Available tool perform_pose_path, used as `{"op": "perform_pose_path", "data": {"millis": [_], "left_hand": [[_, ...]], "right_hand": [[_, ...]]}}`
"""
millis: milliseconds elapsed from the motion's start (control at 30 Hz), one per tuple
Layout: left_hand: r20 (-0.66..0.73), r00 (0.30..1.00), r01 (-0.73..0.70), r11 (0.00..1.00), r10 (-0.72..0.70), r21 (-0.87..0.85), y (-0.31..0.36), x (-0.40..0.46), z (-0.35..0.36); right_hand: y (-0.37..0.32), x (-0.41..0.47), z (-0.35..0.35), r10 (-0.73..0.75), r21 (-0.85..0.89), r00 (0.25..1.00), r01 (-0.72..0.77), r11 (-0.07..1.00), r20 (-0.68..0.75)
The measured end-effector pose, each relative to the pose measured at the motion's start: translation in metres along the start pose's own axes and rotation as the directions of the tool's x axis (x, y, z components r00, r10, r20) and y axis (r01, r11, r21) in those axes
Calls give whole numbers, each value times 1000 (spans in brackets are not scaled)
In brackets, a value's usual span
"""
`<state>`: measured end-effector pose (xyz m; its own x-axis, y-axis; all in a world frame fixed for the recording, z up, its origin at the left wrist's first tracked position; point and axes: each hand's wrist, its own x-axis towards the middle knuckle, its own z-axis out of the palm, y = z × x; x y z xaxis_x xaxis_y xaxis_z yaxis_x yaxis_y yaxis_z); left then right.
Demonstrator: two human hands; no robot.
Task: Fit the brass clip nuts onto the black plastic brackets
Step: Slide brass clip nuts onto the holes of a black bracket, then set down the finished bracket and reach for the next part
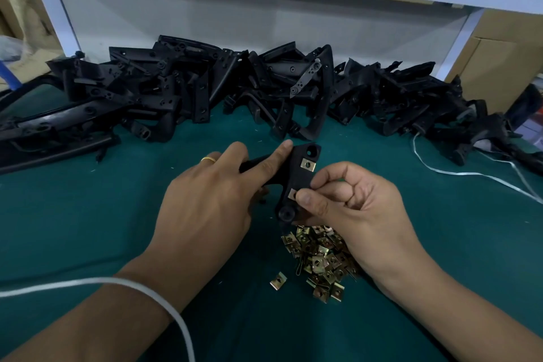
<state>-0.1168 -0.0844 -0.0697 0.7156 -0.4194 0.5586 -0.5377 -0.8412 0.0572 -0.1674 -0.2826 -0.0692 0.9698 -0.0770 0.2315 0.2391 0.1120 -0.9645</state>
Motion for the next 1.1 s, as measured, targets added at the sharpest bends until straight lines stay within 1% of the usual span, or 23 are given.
{"op": "perform_pose_path", "data": {"millis": [133,267,333,433,533,600,667,733,833,900,967,1100], "left_hand": [[10,1000,17,1000,-17,-24,-2,-1,5],[25,998,52,994,-49,-91,-2,2,10],[17,999,49,989,-47,-141,-3,5,9],[12,999,50,981,-49,-189,-10,5,8],[42,996,85,955,-76,-286,-15,1,5],[60,998,46,938,-27,-345,-13,0,-1],[60,994,-60,935,86,-351,-7,-1,-5],[49,981,-159,923,188,-351,-3,-1,-8],[33,960,-250,904,278,-348,-1,0,-13],[26,947,-295,895,321,-334,1,0,-14],[38,941,-305,891,337,-337,2,0,-16],[45,941,-299,887,335,-353,4,0,-17]], "right_hand": [[-2,2,0,37,-6,999,-37,999,38],[0,7,-4,16,-55,999,-13,998,48],[0,8,-7,-3,-117,999,7,993,34],[-3,6,-11,-44,-151,999,43,988,1],[-11,-1,-17,-113,-301,991,86,950,-72],[-15,-12,-14,-65,-301,997,48,953,-49],[-16,-26,-5,37,-259,999,-33,965,9],[-16,-40,3,84,-244,996,-74,967,33],[-19,-56,4,51,-233,999,-49,971,5],[-23,-64,2,6,-295,1000,-9,955,-13],[-26,-68,2,-43,-373,999,30,927,-25],[-28,-72,-1,-63,-387,995,29,922,-77]]}}
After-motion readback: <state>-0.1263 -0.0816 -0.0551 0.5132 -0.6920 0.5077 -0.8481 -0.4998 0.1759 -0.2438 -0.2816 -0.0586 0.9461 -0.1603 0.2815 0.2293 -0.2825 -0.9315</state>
